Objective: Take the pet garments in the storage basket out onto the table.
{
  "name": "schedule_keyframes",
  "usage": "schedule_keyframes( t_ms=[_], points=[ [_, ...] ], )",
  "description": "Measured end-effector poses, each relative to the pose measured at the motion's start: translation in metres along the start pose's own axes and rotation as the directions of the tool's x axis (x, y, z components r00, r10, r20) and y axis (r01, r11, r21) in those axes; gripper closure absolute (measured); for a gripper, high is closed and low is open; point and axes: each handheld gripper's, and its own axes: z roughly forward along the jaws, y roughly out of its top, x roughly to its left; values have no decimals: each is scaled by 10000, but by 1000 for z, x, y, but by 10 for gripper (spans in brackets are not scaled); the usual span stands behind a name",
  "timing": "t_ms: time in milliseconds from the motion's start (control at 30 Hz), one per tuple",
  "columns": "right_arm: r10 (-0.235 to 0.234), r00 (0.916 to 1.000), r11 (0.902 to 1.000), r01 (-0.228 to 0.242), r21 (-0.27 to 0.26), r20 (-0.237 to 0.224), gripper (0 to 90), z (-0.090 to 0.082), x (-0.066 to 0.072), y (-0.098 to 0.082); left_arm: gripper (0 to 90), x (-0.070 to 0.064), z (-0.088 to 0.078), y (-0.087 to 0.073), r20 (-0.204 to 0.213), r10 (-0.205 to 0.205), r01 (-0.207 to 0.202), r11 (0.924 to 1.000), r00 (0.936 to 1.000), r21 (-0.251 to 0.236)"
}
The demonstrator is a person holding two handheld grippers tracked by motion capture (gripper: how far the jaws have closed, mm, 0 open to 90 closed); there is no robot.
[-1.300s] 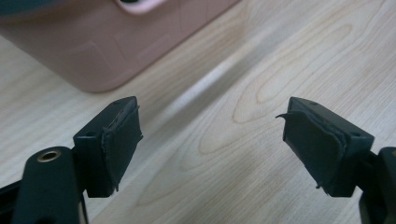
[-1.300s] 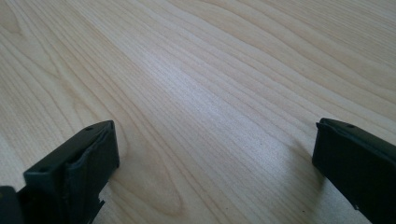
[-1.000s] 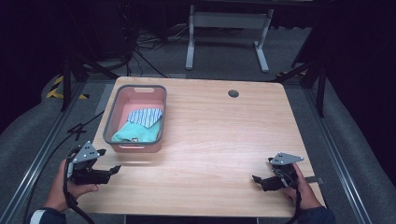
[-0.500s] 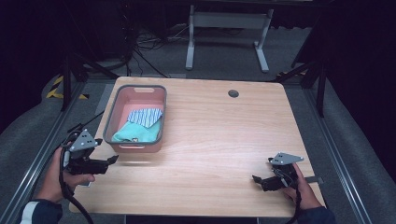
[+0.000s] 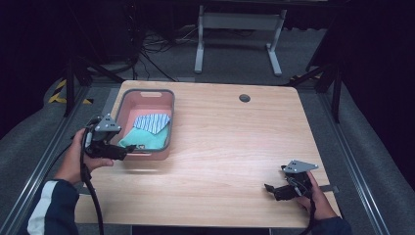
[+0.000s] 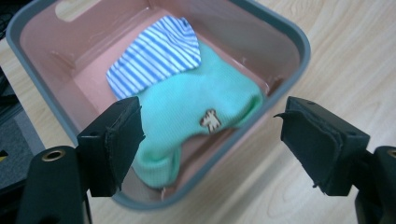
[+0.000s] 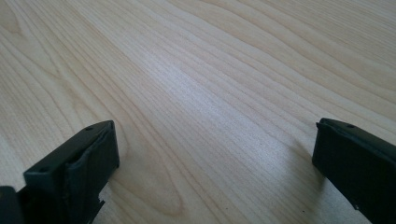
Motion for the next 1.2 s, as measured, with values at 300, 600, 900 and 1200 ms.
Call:
schedule_keyframes(
  t_ms=[300, 600, 900, 1200],
  points=[
    [2, 10000, 10000, -2, -5, -1, 7, 0, 0, 0, 210, 7, 35, 31, 225, 286, -309, 9934, 9993, 1108],
    [-8, 10000, 10000, 8, -2, 4, 7, 0, 0, 0, 210, 11, 75, 50, 367, 549, -625, 9653, 9978, 2537],
    [2, 10000, 10000, -2, -4, 0, 7, 0, 0, 0, 199, 23, 109, 54, 838, -164, -166, 9255, 9963, 3783],
    [6, 10000, 10000, -6, 0, -4, 7, 0, 0, 0, 199, 30, 138, 48, 488, -508, 175, 8500, 9975, 5265]
  ],
)
